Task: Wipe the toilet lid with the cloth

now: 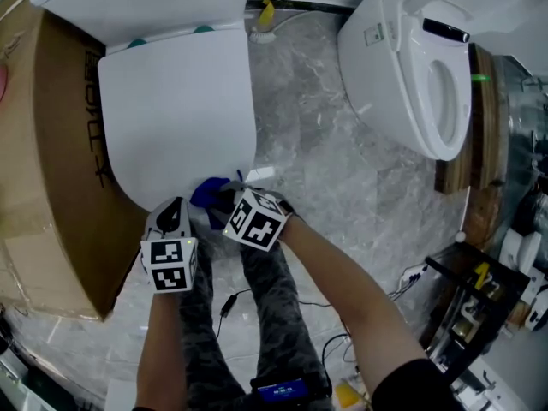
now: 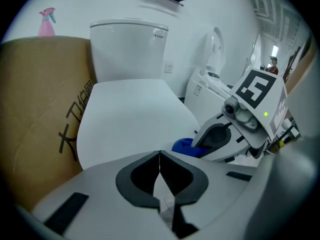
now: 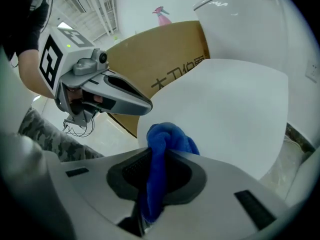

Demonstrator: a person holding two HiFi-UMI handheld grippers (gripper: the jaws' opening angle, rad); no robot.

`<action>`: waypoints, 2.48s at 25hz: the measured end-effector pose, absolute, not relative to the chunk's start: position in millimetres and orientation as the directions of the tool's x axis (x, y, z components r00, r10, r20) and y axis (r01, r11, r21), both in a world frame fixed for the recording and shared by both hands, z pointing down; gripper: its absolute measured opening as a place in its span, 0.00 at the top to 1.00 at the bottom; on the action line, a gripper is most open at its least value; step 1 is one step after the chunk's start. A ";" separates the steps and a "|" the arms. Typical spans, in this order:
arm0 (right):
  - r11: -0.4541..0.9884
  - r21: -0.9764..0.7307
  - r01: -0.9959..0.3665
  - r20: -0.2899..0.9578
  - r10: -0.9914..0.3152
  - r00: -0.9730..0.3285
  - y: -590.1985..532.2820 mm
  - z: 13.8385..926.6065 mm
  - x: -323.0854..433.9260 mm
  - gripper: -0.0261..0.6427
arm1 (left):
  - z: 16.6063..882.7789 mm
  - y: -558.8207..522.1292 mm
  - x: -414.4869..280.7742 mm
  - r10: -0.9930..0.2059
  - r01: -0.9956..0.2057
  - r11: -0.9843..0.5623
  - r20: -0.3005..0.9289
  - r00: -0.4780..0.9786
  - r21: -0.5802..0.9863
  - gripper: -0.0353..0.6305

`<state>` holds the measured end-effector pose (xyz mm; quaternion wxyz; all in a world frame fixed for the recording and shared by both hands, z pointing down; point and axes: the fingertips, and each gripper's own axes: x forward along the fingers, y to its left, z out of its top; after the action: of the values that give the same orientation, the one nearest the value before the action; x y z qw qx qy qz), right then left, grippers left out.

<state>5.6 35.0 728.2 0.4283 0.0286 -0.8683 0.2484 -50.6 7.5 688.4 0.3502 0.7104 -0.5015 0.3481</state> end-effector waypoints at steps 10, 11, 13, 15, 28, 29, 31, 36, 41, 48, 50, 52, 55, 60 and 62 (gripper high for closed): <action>0.863 -0.314 -0.396 0.815 0.032 -0.578 -34.2 727.4 53.1 0.88 | 692.5 -27.4 -43.5 -0.444 -0.944 -0.284 0.850 0.285 0.168 0.93; 0.865 -0.297 -0.404 0.822 0.017 -0.569 -41.9 727.0 55.8 0.88 | 693.0 -31.1 -41.3 -0.439 -0.941 -0.284 0.848 0.299 0.185 0.93; 0.866 -0.268 -0.423 0.833 -0.012 -0.553 -57.1 726.5 60.2 0.88 | 693.9 -40.7 -38.4 -0.435 -0.937 -0.285 0.843 0.316 0.204 0.93; 0.860 -0.247 -0.447 0.838 -0.041 -0.544 -73.0 726.2 62.5 0.87 | 694.4 -51.8 -36.7 -0.436 -0.932 -0.303 0.840 0.322 0.200 0.93; 0.798 -0.145 -0.584 0.852 -0.200 -0.484 -191.4 721.5 55.3 0.87 | 698.7 -135.6 -53.9 -0.433 -0.920 -0.329 0.832 0.346 0.212 0.93; 0.794 -0.135 -0.593 0.853 -0.211 -0.477 -200.5 721.2 54.9 0.87 | 698.5 -142.6 -56.2 -0.433 -0.919 -0.332 0.832 0.347 0.211 0.93; 0.783 -0.122 -0.610 0.853 -0.231 -0.467 -219.0 720.8 53.9 0.87 | 697.6 -156.4 -62.3 -0.436 -0.920 -0.330 0.830 0.348 0.212 0.93; 0.786 -0.083 -0.613 0.852 -0.262 -0.452 -257.0 716.4 46.3 0.87 | 691.2 -184.5 -79.6 -0.456 -0.927 -0.299 0.820 0.346 0.225 0.93; 0.799 -0.049 -0.600 0.853 -0.279 -0.442 -285.5 712.0 32.3 0.87 | 686.3 -200.9 -95.5 -0.467 -0.932 -0.288 0.817 0.338 0.221 0.93; 0.810 -0.029 -0.585 0.832 -0.305 -0.463 -315.9 703.8 -16.2 0.87 | 681.5 -207.0 -127.4 -0.489 -0.949 -0.213 0.816 0.309 0.232 0.93; 0.811 -0.026 -0.584 0.825 -0.312 -0.470 -319.9 702.1 -33.8 0.87 | 679.4 -204.4 -135.8 -0.494 -0.953 -0.190 0.816 0.301 0.237 0.93; 0.815 -0.026 -0.579 0.817 -0.316 -0.482 -321.0 700.6 -54.1 0.88 | 677.1 -200.5 -144.1 -0.498 -0.956 -0.175 0.817 0.291 0.234 0.93; 0.831 0.000 -0.556 0.807 -0.328 -0.491 -318.3 699.5 -82.5 0.88 | 674.9 -191.0 -154.4 -0.499 -0.960 -0.162 0.820 0.281 0.230 0.93; 0.885 -0.003 -0.466 0.811 -0.270 -0.518 -293.3 702.1 -131.6 0.88 | 673.1 -176.3 -167.2 -0.505 -0.963 -0.127 0.820 0.270 0.239 0.93; 0.907 -0.014 -0.421 0.812 -0.235 -0.534 -277.3 703.5 -149.2 0.88 | 671.7 -171.7 -170.1 -0.509 -0.964 -0.119 0.819 0.265 0.238 0.93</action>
<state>-149.2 -277.3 703.5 0.4441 0.1886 -0.8696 0.1045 -170.1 -171.7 671.7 0.3951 0.6904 -0.5333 0.2879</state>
